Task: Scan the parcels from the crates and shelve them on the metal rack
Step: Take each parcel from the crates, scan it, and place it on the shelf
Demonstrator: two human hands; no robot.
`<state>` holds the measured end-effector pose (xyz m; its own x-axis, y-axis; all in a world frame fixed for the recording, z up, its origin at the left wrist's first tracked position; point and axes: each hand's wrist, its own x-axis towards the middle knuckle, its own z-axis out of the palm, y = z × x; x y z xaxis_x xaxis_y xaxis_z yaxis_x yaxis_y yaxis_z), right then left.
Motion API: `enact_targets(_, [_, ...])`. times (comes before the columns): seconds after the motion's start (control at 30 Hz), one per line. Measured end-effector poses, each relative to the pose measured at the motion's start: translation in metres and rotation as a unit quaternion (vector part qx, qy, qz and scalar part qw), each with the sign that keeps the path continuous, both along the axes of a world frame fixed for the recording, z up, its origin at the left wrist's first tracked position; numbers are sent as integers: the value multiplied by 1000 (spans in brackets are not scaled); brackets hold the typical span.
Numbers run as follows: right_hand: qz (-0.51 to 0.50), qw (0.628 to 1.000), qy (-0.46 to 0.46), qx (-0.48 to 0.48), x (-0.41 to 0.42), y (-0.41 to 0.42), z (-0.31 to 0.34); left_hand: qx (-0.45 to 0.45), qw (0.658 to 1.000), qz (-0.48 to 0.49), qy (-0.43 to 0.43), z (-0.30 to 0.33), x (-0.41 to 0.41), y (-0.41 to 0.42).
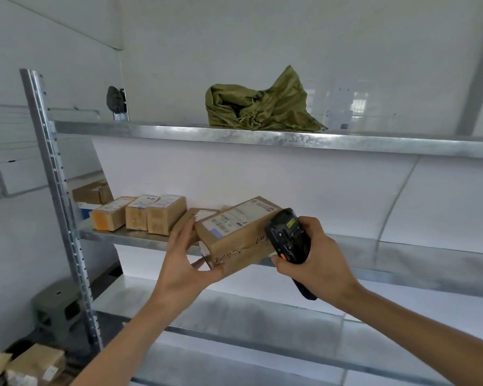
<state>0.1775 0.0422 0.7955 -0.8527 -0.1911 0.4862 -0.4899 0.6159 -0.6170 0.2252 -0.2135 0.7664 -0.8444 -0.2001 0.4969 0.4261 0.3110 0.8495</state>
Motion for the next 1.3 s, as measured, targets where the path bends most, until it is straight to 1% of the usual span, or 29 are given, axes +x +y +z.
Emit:
enact_targets(0.13, [-6,1000,6,3,12,5,4,25,999,-37,-2,0,-5,6])
enact_targets(0.3, [-19,1000,12,10,25,19,4,98,991,-86,-19,11,5,19])
enact_targets(0.6, [-39,999,8,31,40,40,-4,108,982,-144,-64,18,15,39])
enact_targets(0.83, [-51,998,9,22,49,56,-8,133,972,-148,-123,21,15,50])
enact_targets(0.93, [-52,998,11,36,52,61,-7,157,957,-196,-143,22,15,51])
enact_targets(1.03, [-58,997,14,56,55,65,-7,187,944,-234,-140,27,17,57])
enact_targets(1.13, [-66,996,15,56,56,70,-11,206,940,-234,-140,32,16,62])
enact_targets(1.3, [-61,994,7,88,60,77,-13,187,944,-225,-151,33,14,63])
